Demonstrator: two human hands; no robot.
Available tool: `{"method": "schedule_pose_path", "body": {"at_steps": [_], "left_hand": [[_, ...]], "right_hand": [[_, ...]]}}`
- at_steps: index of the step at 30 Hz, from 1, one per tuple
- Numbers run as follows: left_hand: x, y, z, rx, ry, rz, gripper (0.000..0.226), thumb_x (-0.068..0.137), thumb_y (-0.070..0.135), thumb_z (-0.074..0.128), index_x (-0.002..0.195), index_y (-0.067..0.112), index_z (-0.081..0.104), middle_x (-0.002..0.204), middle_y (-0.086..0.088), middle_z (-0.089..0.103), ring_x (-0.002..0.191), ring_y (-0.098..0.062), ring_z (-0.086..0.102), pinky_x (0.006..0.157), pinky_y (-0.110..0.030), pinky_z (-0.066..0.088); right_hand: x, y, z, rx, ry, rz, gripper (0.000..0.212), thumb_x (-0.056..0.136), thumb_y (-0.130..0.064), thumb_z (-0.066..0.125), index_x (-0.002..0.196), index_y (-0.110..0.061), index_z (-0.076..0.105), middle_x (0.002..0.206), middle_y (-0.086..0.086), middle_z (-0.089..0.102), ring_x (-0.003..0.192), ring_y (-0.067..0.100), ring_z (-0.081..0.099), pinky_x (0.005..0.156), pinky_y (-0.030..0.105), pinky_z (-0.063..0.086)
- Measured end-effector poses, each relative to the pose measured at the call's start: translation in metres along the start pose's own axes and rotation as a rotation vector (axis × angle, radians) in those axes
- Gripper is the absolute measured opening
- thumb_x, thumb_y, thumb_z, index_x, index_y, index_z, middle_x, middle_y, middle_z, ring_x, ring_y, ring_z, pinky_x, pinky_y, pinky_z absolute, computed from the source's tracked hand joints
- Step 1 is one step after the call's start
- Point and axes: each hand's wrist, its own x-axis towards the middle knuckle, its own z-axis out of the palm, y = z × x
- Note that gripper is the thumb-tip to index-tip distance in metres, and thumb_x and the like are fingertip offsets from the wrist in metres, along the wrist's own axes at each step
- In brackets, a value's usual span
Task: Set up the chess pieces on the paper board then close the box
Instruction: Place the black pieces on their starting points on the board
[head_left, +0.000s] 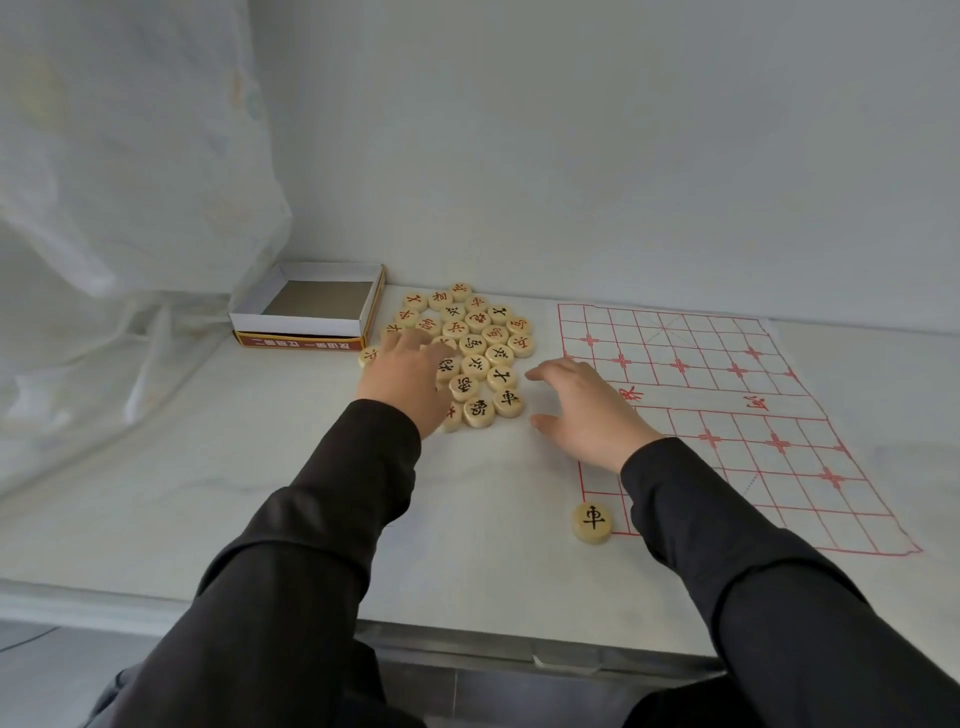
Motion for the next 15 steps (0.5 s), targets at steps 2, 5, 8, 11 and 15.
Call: {"method": "schedule_pose_path", "body": {"at_steps": [2, 5, 8, 11, 15], "left_hand": [[0.001, -0.009, 0.003, 0.092, -0.136, -0.085, 0.069, 0.086, 0.042, 0.058, 0.145, 0.026, 0.025, 0.154, -0.005, 0.017, 0.141, -0.027, 0.013, 0.111, -0.045, 0.025], [0.004, -0.017, 0.009, 0.111, -0.295, -0.131, 0.093, 0.079, 0.058, 0.059, 0.148, 0.024, 0.008, 0.156, -0.008, 0.005, 0.143, -0.032, 0.002, 0.116, -0.048, 0.017], [0.004, -0.015, 0.008, 0.092, -0.354, -0.05, 0.094, 0.077, 0.056, 0.063, 0.148, 0.022, 0.012, 0.156, -0.009, 0.009, 0.144, -0.032, 0.003, 0.117, -0.044, 0.013], [0.003, -0.01, 0.001, 0.09, -0.405, 0.027, 0.089, 0.076, 0.047, 0.07, 0.147, 0.025, 0.021, 0.156, -0.005, 0.012, 0.144, -0.029, 0.005, 0.116, -0.041, 0.013], [0.003, -0.01, -0.005, 0.087, -0.402, 0.085, 0.082, 0.075, 0.037, 0.074, 0.144, 0.025, 0.031, 0.151, -0.002, 0.026, 0.14, -0.024, 0.021, 0.113, -0.036, 0.022]], "right_hand": [[0.006, -0.004, 0.001, -0.012, -0.012, -0.026, 0.054, 0.09, -0.022, 0.058, 0.14, -0.016, 0.039, 0.145, 0.001, 0.038, 0.132, 0.021, 0.033, 0.109, 0.033, 0.029], [0.015, -0.01, 0.003, 0.021, -0.064, -0.062, 0.063, 0.087, -0.019, 0.059, 0.144, -0.017, 0.032, 0.15, 0.002, 0.03, 0.136, 0.022, 0.029, 0.11, 0.033, 0.026], [0.018, -0.012, 0.006, 0.033, -0.135, -0.069, 0.069, 0.085, -0.016, 0.06, 0.146, -0.017, 0.027, 0.152, 0.0, 0.026, 0.138, 0.019, 0.026, 0.11, 0.029, 0.024], [0.019, -0.011, 0.011, 0.015, -0.138, -0.09, 0.065, 0.083, -0.013, 0.062, 0.142, -0.017, 0.034, 0.147, -0.001, 0.034, 0.133, 0.018, 0.032, 0.108, 0.028, 0.028], [0.018, -0.008, 0.011, 0.022, -0.093, -0.122, 0.056, 0.081, -0.01, 0.064, 0.134, -0.018, 0.047, 0.135, -0.002, 0.045, 0.123, 0.018, 0.042, 0.101, 0.028, 0.037]]}}
